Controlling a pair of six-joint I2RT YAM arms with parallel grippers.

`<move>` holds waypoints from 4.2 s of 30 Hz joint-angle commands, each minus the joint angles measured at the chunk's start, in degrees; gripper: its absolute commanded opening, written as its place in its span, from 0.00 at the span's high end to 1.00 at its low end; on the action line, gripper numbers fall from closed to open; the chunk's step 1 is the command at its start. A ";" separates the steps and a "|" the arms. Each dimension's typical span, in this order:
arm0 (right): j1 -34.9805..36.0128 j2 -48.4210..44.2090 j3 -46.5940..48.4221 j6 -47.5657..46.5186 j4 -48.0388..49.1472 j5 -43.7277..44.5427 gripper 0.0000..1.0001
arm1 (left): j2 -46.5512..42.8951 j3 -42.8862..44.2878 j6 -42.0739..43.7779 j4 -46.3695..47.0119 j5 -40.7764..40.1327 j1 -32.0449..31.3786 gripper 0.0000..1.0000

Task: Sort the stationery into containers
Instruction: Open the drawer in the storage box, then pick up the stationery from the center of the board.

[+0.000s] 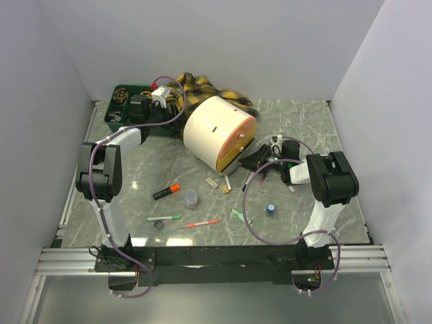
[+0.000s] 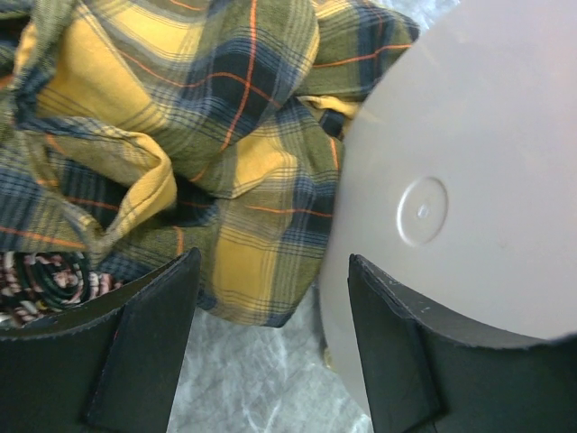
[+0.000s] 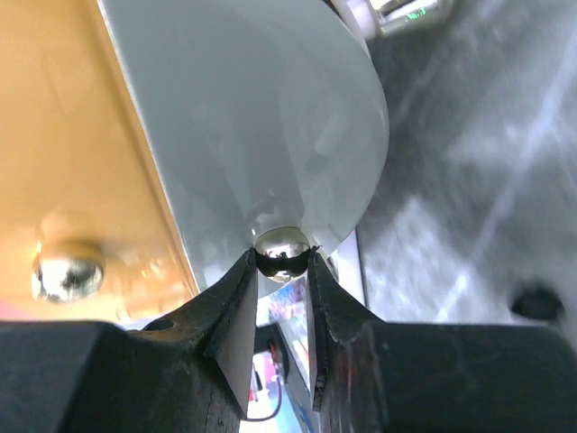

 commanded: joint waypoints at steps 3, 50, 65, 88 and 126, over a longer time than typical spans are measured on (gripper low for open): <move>-3.18 -9.38 -4.59 -7.32 -7.72 -1.07 0.92 | -4.18 -0.57 5.11 -1.39 -3.70 0.35 0.27; -11.20 -46.54 8.76 -68.81 -75.38 5.97 0.28 | -34.15 -24.03 5.46 -6.13 -19.24 3.86 0.20; 36.53 -53.09 4.54 -76.50 -73.39 36.76 0.29 | -44.79 -29.84 -1.13 -12.91 -22.50 6.85 0.17; 44.45 -29.89 11.40 -75.09 -80.06 43.76 0.36 | -55.60 -36.60 2.38 -10.01 -22.86 8.61 0.15; 43.66 -14.31 13.34 -80.54 -81.30 37.87 0.72 | -56.74 -38.10 3.09 -9.04 -24.27 10.54 0.11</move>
